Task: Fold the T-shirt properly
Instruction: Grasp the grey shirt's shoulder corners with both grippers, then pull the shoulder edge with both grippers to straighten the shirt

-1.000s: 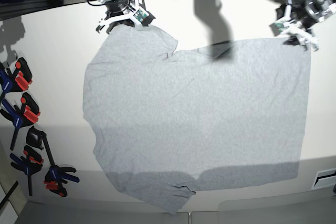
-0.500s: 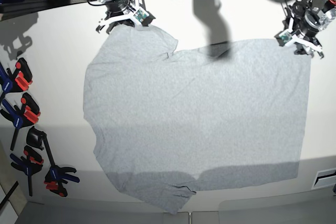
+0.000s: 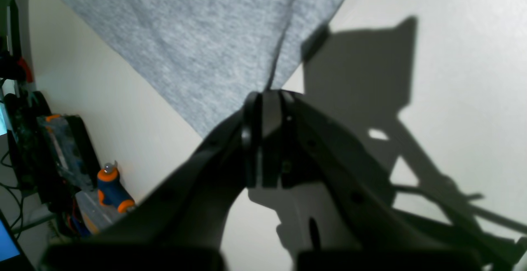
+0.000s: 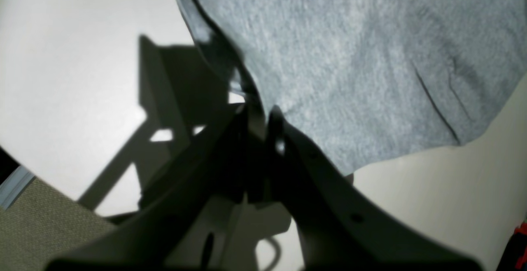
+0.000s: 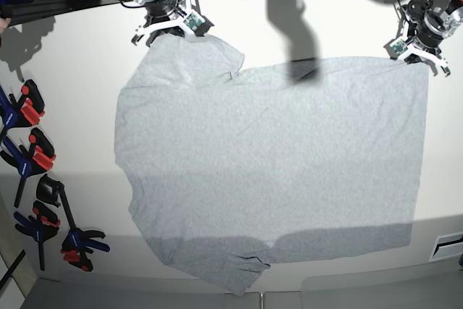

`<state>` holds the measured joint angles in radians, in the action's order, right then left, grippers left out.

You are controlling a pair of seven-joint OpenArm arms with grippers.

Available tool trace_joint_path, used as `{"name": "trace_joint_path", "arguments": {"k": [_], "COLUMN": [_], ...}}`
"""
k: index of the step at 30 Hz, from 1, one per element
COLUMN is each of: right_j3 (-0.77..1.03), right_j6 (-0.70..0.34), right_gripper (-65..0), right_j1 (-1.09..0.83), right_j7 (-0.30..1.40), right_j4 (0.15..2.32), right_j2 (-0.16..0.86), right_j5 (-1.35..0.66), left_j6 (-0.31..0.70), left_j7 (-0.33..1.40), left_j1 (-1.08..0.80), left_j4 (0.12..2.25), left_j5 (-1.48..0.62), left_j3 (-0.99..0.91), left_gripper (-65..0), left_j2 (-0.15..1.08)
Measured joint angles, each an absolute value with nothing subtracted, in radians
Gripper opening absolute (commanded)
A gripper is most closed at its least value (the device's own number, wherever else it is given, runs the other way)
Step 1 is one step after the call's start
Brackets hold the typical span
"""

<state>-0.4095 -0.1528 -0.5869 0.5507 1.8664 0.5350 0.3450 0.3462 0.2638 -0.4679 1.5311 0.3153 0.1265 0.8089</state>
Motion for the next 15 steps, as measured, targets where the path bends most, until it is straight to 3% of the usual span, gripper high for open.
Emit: {"name": "trace_joint_path", "arguments": {"k": [5, 15], "right_j3": [-0.41, -0.409], "right_j6": [-0.153, -0.167], "right_gripper": [-65.0, -65.0], "right_j1": [-0.585, -0.619], "right_j7": [0.572, 0.769], "right_j4": [1.872, 1.989], "right_j2": [0.535, 0.538], "right_j5": [0.345, 0.341], "left_j6": [0.346, 0.339], "left_j7": [0.262, 0.266], "left_j1": [-0.468, -0.485], "left_j4": [1.531, 1.531], "left_j5": [0.315, 0.312], "left_j3": [0.126, 0.125], "left_gripper": [-65.0, -65.0], "left_j2": [0.809, 0.81]}}
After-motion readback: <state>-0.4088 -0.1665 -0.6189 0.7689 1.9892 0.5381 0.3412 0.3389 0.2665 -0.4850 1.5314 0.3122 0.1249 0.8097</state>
